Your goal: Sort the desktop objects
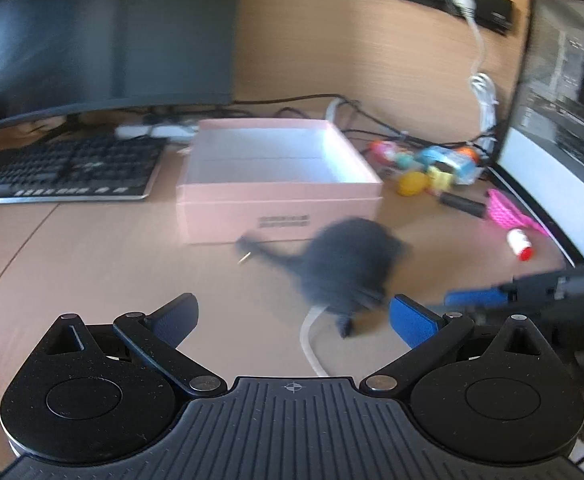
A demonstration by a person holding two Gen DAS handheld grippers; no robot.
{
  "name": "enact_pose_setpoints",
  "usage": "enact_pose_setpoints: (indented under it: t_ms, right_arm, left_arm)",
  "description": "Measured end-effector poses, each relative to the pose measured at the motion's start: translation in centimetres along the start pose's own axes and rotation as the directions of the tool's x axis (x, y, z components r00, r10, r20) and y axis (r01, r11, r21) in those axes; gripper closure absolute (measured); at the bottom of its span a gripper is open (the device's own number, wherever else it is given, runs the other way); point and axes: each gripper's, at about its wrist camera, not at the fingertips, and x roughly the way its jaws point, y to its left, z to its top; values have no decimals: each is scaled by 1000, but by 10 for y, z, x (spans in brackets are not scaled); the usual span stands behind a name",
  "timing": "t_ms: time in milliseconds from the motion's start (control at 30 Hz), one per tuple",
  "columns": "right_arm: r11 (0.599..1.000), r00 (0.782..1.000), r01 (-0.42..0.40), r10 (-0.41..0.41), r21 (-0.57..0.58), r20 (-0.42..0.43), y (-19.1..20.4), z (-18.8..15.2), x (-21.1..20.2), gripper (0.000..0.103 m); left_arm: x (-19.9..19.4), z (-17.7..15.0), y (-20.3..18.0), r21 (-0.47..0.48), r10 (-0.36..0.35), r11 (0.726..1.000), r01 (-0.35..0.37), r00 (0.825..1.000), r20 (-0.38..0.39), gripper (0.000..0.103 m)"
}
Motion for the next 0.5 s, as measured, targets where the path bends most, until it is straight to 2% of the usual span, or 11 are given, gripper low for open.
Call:
enact_pose_setpoints:
  t_ms: [67, 100, 167, 233, 300, 333, 433, 500]
  right_arm:
    - [1000, 999, 15, -15, 10, 29, -9, -9, -16, 67]
    - [999, 997, 49, -49, 6, 56, -15, -12, -25, 67]
    - [985, 977, 171, -173, 27, 122, -31, -13, -41, 66]
    - [943, 929, 323, -333, 88, 163, -54, -10, -47, 64]
    - [893, 881, 423, -445, 152, 162, -78, -4, -45, 64]
    - [879, 870, 440, -467, 181, 155, -90, -1, -41, 64]
    - [868, 867, 442, -478, 227, 141, -109, 6, -31, 64]
    - [845, 846, 480, -517, 237, 129, -112, 9, -26, 64]
  left_arm:
    - [0, 1, -11, 24, -11, 1000, 11, 1000, 6, 0]
    - [1, 2, -14, 27, -12, 1000, 12, 1000, 6, 0]
    - [1, 3, -18, 24, -13, 1000, 13, 1000, 3, 0]
    - [-1, 3, -19, 19, -9, 1000, 9, 1000, 4, 0]
    - [-3, 3, -20, 18, -5, 1000, 5, 1000, 2, 0]
    - [-4, 2, -21, 19, -1, 1000, 1, 1000, 0, 0]
    - [-9, 0, -17, 18, 17, 1000, -17, 1000, -8, 0]
    - [-10, 1, -14, 13, 33, 999, -33, 999, -15, 0]
